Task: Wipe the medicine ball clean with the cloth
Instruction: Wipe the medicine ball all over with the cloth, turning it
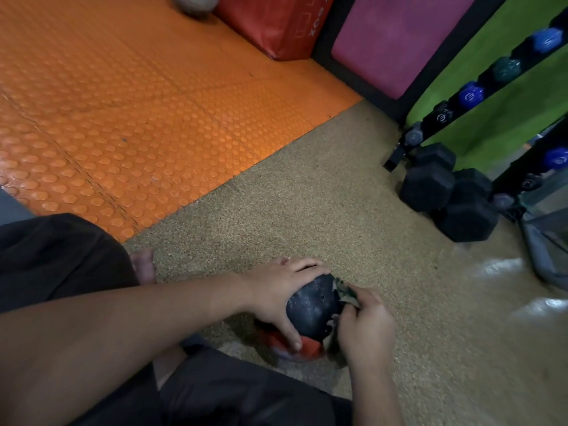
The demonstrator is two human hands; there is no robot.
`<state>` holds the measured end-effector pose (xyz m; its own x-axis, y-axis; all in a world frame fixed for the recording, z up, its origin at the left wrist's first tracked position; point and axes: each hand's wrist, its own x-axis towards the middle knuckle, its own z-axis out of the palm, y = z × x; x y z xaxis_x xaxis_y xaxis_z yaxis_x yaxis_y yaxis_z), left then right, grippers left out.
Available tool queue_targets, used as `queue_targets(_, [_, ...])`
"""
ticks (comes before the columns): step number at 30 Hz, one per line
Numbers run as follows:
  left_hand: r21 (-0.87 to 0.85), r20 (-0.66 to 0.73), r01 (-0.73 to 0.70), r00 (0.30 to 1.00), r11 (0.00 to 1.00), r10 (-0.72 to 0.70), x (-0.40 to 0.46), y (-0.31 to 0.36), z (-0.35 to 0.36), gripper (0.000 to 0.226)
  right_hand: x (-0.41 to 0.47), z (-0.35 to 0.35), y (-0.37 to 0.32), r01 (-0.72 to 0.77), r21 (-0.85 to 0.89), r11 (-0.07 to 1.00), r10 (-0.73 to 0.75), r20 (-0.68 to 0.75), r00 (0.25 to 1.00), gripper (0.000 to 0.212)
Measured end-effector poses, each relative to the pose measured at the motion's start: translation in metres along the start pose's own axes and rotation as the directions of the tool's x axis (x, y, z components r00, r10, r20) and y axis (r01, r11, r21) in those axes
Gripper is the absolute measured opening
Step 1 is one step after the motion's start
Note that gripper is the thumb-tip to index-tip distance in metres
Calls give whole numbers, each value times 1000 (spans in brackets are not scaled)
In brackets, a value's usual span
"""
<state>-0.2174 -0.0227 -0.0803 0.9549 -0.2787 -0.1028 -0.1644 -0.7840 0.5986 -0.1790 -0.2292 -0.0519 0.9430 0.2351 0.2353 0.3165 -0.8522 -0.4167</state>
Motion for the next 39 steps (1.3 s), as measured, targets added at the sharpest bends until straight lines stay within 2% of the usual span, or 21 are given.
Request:
queue_targets(2, [-3,8,-10,1000,1000,10,2,-2,0,145,1,-1,-1,-57,22,998,58,-8,998,37])
queue_targets(4, [-14,9,-36,999,999,36,1,-5,-1,146,-14,-3,-12,84,-34,996,-84,-17,996,42])
queue_targets(7, [-25,7,-51,999,998,51,-2,-7,-3,144,-43,-5,-31,384,-76,920,-378,80,922,49])
queue_targets(9, [-20,5,-39,999,999,39,-2,-8,-2,142,-41,-5,-32,437,-92,895,-428,107,898,50])
queue_targets(11, [-25,0,-14,1000,1000,14,-1,-7,-1,144,-22,-4,-20,354,-88,931,-351,52,935,48])
queue_targets(13, [-21,1,9,1000,1000,-9,1,-5,-1,144,4,-2,-4,155,-31,987,-154,9,988,42])
queue_targets(15, [-27,6,3,1000,1000,-3,2,-4,-1,144,11,-1,-4,5,24,1000,-5,11,1000,38])
queue_targets(16, [-31,7,-15,1000,999,15,2,-4,-1,144,6,-1,-10,21,5,1000,-22,7,1000,39])
queue_targets(18, [-44,7,-45,999,998,46,2,-6,-3,145,-16,-3,-24,215,-39,976,-213,35,976,45])
queue_targets(20, [-47,11,-59,998,997,60,-1,-7,-5,143,-37,-5,-33,429,-61,901,-422,108,900,48])
queue_targets(21, [-46,4,-61,998,997,61,-1,-7,-5,143,-39,-6,-35,482,-80,872,-470,134,872,48])
queue_targets(23, [-67,-14,-39,999,997,38,0,-5,-5,145,-21,-5,-28,453,-101,886,-442,114,890,48])
queue_targets(26, [-65,-1,13,1000,998,-13,2,-3,-5,149,17,1,-8,169,-38,985,-167,38,985,43])
queue_targets(28, [-54,24,20,1000,998,-18,1,-2,-7,153,20,2,-6,63,23,998,-63,34,997,40])
queue_targets(29, [-43,34,16,999,999,-15,0,-2,-8,155,14,2,-10,75,1,997,-75,31,997,41])
queue_targets(31, [3,42,1,999,1000,-1,-3,-5,-12,157,-5,-2,-18,208,-53,977,-206,35,978,44])
queue_targets(35, [20,39,-55,998,998,54,-5,-9,-16,156,-29,-11,-29,466,-51,883,-458,114,881,47])
queue_targets(37, [25,41,-34,999,999,33,-3,-7,-16,155,-15,-9,-19,470,-54,881,-463,105,880,44])
queue_targets(39, [31,41,-31,999,999,30,-1,-4,-15,153,11,-6,-2,289,-19,957,-288,66,955,38])
